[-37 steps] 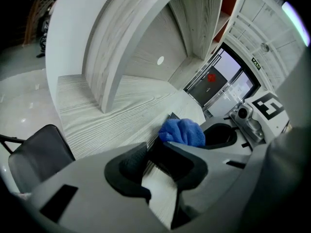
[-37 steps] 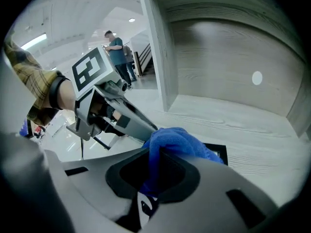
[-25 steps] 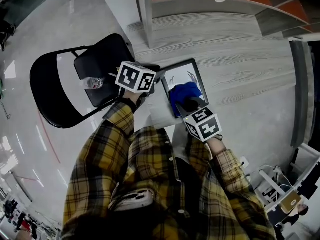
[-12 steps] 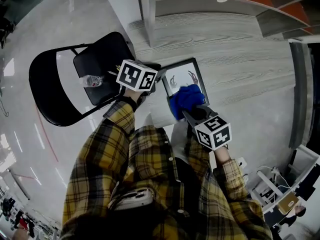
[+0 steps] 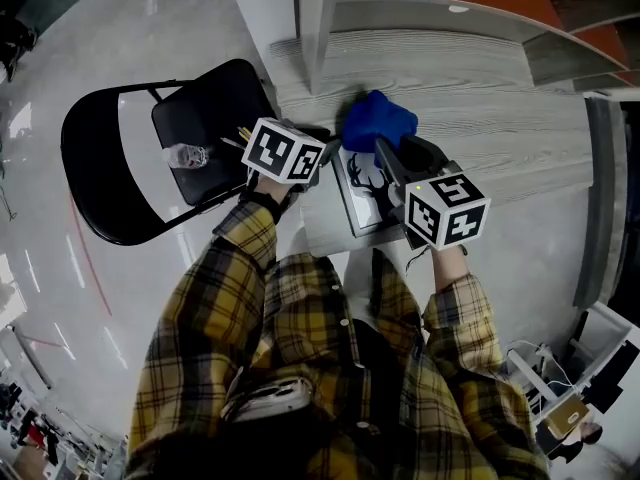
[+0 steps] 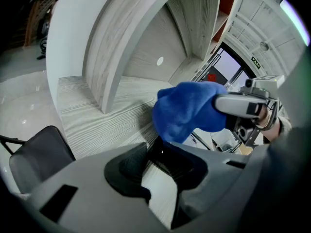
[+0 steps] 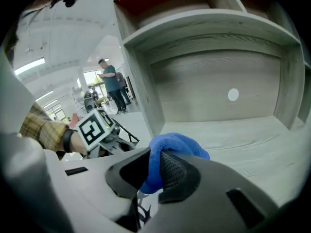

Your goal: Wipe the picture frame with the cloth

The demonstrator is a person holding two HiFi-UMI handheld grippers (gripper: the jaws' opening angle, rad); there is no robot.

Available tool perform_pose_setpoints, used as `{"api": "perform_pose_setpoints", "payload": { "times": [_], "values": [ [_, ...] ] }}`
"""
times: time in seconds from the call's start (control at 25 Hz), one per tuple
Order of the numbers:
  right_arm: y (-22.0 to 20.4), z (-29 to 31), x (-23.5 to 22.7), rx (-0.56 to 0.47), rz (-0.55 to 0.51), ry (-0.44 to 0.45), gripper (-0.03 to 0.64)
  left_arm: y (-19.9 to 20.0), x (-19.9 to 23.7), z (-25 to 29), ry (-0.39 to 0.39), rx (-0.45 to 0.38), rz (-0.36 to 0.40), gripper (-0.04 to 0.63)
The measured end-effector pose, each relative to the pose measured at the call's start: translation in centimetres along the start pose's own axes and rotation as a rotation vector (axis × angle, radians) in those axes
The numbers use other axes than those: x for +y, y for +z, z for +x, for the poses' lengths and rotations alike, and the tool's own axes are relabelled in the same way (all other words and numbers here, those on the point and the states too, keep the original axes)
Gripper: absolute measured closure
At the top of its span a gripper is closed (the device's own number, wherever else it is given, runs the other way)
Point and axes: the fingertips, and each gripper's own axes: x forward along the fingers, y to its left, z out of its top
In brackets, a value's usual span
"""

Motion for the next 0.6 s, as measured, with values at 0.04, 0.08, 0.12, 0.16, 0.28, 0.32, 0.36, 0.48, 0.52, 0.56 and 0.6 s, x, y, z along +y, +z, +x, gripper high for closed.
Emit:
{"api": "perform_pose_setpoints", "payload": {
  "times": [0.04, 0.08, 0.12, 0.16, 0.28, 0.32, 0.36, 0.48, 0.52, 0.56, 0.6],
  "values": [
    [-0.5, 1.2, -0.5, 0.019, 0.005, -0.007, 0.569, -0.1, 0.1, 0.0, 0.002, 0.0, -0.002, 0.491],
    [-1.4, 2.4, -1.0, 0.05, 0.009, -0.014, 0.569, -0.1, 0.1, 0.0, 0.003, 0.0, -0.003, 0.491],
    [-2.5, 3.5, -1.5, 0.09, 0.008, -0.023, 0.569, -0.1, 0.1, 0.1, 0.002, 0.0, -0.005, 0.491],
    [-3.7, 4.5, -2.0, 0.133, -0.002, -0.034, 0.569, -0.1, 0.0, 0.1, -0.001, 0.001, -0.005, 0.491],
    [-5.4, 5.9, -2.9, 0.202, -0.076, -0.059, 0.569, 0.1, -0.2, 0.4, -0.008, 0.0, 0.0, 0.491],
    [-5.5, 6.0, -2.9, 0.206, -0.086, -0.06, 0.569, 0.1, -0.2, 0.4, -0.007, 0.0, 0.001, 0.491],
    [-5.5, 6.0, -2.9, 0.213, -0.086, -0.058, 0.569, 0.1, -0.1, 0.4, -0.006, 0.0, 0.001, 0.491],
    [-6.2, 5.6, -2.7, 0.242, -0.07, -0.055, 0.569, 0.1, -0.1, 0.2, -0.002, 0.0, -0.001, 0.491],
    [-6.6, 5.3, -2.7, 0.25, -0.059, -0.055, 0.569, 0.1, -0.1, 0.3, -0.002, -0.001, 0.0, 0.491],
    [-7.0, 5.1, -2.7, 0.259, -0.047, -0.055, 0.569, 0.1, 0.0, 0.3, -0.003, -0.001, 0.001, 0.491],
    [-7.5, 4.8, -2.7, 0.267, -0.039, -0.054, 0.569, 0.1, 0.0, 0.4, -0.004, -0.001, 0.002, 0.491]
  ]
}}
